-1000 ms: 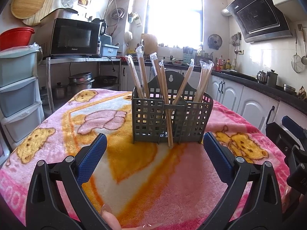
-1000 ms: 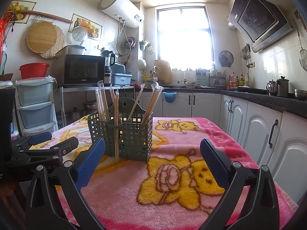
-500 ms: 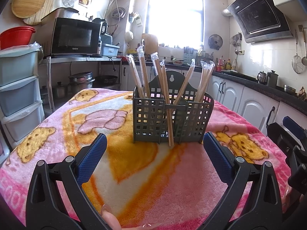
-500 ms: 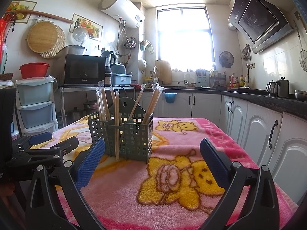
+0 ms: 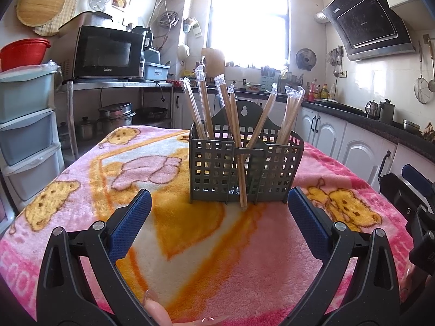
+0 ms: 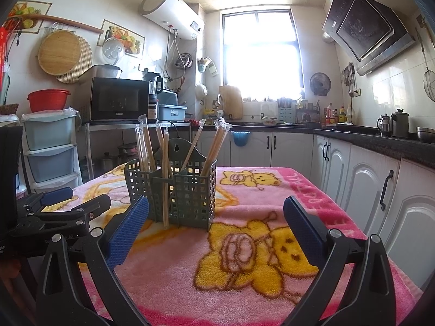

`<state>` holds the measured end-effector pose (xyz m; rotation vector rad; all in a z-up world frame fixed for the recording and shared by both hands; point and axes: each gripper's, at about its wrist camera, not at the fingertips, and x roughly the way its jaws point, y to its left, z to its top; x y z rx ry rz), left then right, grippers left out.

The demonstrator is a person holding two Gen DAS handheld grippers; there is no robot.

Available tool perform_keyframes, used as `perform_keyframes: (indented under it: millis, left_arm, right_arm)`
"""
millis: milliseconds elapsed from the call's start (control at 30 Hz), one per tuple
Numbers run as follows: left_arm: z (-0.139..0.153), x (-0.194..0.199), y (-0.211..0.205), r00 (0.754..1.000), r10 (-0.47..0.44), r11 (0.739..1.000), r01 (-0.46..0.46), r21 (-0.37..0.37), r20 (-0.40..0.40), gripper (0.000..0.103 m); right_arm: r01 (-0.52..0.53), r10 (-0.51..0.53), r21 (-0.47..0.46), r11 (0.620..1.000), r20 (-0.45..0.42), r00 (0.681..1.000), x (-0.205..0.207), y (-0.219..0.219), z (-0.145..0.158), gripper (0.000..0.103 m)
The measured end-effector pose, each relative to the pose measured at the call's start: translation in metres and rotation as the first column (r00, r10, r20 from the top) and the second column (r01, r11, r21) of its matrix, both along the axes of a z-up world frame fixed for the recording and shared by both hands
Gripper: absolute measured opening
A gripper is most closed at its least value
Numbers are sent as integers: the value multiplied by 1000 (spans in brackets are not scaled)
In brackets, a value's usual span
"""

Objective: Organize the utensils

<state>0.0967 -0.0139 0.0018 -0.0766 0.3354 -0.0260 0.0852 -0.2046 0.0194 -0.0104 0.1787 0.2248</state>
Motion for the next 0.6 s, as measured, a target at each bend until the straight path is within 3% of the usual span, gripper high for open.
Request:
perform_keyframes:
  millis: [367,600]
  left_arm:
    - [-1,2,-2,1000,8,1000,-7,13,-12,93]
    - [-4,13,-5,996,56,998,-53,46,-69,93]
  right_arm:
    - [17,-17,4,1000,-15,1000,3,-1,0,97]
    - [41,-41,-8,999,-17,999,3,0,-1,97]
